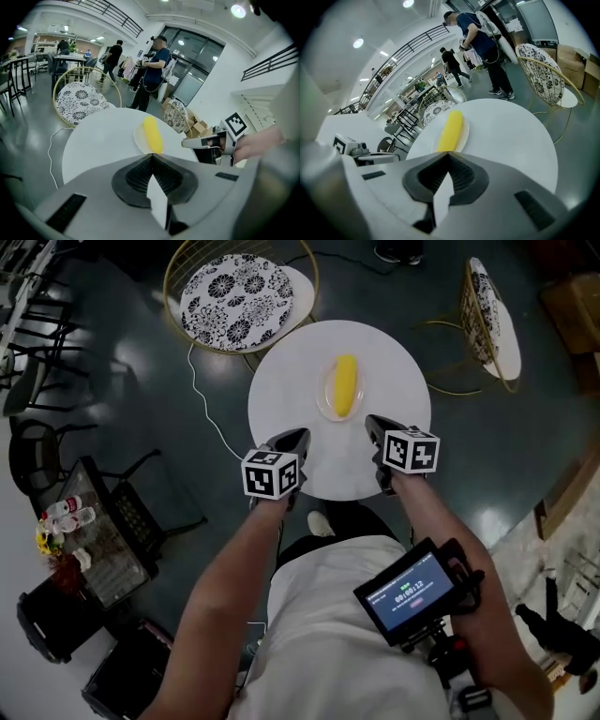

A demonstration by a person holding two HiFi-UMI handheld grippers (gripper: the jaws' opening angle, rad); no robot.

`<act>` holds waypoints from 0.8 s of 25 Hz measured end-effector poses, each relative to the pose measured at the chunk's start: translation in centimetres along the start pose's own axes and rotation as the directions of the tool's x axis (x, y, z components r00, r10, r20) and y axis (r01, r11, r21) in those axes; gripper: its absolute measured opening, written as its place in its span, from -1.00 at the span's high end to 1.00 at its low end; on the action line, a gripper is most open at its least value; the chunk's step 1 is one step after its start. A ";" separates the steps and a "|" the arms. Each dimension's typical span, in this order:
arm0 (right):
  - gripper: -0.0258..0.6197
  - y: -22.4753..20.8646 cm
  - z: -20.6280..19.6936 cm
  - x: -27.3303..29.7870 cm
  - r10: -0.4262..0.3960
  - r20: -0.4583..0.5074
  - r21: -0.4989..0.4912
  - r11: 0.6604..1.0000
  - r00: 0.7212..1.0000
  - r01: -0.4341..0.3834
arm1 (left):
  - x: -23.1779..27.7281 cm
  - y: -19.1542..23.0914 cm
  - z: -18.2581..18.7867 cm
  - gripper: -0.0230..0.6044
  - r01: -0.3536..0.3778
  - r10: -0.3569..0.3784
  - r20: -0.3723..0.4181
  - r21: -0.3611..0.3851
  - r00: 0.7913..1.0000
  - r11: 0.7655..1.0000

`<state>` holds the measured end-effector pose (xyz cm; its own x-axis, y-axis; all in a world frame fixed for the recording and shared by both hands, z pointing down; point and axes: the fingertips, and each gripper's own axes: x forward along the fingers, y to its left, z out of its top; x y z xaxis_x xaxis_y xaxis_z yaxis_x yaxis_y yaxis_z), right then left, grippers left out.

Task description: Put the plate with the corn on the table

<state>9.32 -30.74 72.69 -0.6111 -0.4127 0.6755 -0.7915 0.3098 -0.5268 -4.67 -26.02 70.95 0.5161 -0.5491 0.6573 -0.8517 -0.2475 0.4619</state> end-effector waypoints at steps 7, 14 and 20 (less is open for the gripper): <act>0.90 1.8 -2.6 -3.6 0.012 0.016 0.008 1.000 1.000 -0.012 | -4.2 -1.9 -1.4 0.91 0.033 -0.034 0.038 0.025 0.999 0.999; 0.90 4.6 -2.9 -7.1 0.048 0.082 0.002 0.999 0.995 -0.049 | -7.0 -3.6 -2.3 0.91 0.072 -0.073 0.083 0.018 0.994 0.997; 0.90 6.4 -2.2 -10.4 0.069 0.150 -0.014 0.998 0.986 -0.068 | -9.4 -5.8 -1.6 0.91 0.116 -0.122 0.139 0.048 0.983 0.992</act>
<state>10.56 -22.59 63.40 -0.6561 -0.5143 0.5523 -0.7484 0.3492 -0.5639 -4.39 -18.19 63.04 0.5983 -0.6206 0.5069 -0.7894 -0.3479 0.5058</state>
